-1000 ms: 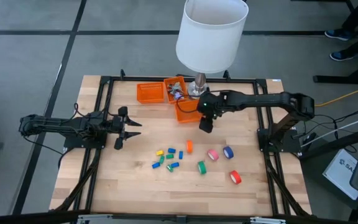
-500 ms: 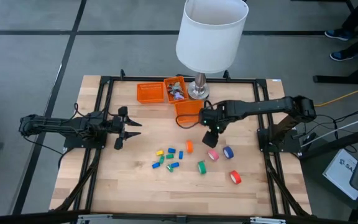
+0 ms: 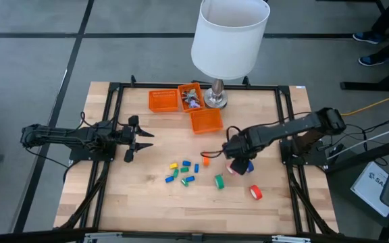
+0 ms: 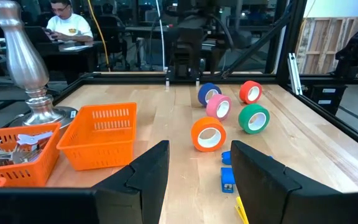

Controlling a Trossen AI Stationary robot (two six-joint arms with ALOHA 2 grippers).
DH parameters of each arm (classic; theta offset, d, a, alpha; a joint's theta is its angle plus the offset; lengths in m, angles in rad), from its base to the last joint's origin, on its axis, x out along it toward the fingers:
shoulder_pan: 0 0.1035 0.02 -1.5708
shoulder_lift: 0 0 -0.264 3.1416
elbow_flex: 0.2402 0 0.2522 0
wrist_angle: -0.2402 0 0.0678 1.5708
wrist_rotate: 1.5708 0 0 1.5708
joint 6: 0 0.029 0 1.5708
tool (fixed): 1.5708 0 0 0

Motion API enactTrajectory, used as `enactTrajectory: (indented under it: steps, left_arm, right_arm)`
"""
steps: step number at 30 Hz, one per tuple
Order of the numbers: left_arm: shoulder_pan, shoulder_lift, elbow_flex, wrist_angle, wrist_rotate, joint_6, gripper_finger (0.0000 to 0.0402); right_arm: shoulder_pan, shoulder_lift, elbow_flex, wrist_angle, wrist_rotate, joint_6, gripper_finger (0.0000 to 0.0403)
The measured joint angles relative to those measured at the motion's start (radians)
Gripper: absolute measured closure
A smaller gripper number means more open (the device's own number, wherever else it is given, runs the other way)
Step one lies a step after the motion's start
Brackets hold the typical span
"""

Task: Pick and place Stapler, Stapler remover, tape
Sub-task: Put the blue tape into the bottom right orange basket

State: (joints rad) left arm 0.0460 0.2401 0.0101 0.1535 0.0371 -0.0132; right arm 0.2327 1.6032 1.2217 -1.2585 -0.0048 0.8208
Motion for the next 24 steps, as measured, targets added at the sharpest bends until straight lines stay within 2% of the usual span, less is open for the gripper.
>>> enactTrajectory:
  steps: [9, 16, 24]
  left_arm:
    - [0.0, 0.0, 0.0, 0.0, 0.0, 0.0, 0.0233]
    - [0.0, 0.0, 0.0, 0.0, 0.0, 0.0, 0.0233]
    - [0.0, 0.0, 0.0, 0.0, 0.0, 0.0, 0.0233]
  right_arm:
    - [0.106, 0.0, 0.0, -0.01, 0.04, 0.303, 0.0205]
    - [0.153, 0.0, 0.0, -0.037, 0.066, 0.479, 0.0205]
    - [0.164, -0.001, -0.015, -0.023, 0.105, 0.549, 0.0205]
